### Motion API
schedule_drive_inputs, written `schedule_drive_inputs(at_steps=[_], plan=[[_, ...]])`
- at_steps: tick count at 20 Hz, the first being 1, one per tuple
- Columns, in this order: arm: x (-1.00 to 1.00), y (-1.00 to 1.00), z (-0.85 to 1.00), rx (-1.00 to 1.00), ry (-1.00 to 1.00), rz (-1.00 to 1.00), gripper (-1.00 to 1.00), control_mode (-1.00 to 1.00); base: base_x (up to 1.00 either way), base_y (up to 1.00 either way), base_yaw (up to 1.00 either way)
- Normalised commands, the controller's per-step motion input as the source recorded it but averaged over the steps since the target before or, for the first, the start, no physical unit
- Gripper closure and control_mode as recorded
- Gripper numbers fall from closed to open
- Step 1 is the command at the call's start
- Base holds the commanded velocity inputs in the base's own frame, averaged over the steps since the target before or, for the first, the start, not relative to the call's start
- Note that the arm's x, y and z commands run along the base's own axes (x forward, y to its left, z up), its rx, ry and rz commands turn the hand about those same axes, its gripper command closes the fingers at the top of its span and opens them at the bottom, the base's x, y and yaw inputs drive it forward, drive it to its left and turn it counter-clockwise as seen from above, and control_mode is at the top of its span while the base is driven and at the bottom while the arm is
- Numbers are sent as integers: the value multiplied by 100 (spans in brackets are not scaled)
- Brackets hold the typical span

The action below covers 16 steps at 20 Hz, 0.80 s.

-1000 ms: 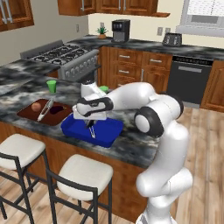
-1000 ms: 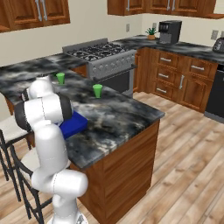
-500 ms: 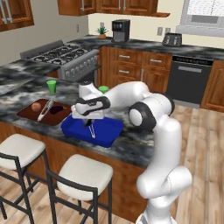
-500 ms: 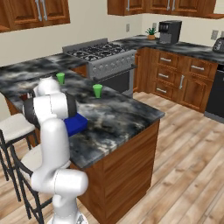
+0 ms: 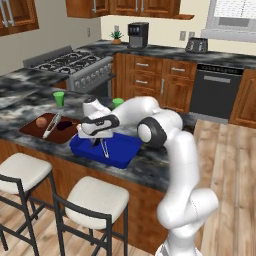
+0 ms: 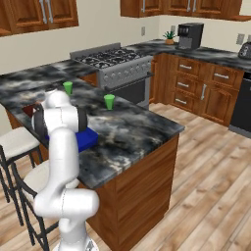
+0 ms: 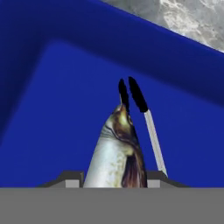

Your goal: Gather the onion and eggplant from the fridge and place them on a tray on the dining counter. Then gather the fish and chicken drumstick from the fridge and place them on the other tray.

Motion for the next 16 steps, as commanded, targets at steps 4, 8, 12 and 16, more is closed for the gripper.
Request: schedule_drive_inputs(at_steps=[4,8,12,16], plan=[[17,0,-30,-1,0,0,100,-100,0,0,0],[1,0,-13,0,-5,0,100,-100,0,0,0],[0,0,-14,0,-15,-2,-100,-100,0,0,0],[-6,-3,0,0,-23,-3,-100,-100,0,0,0]])
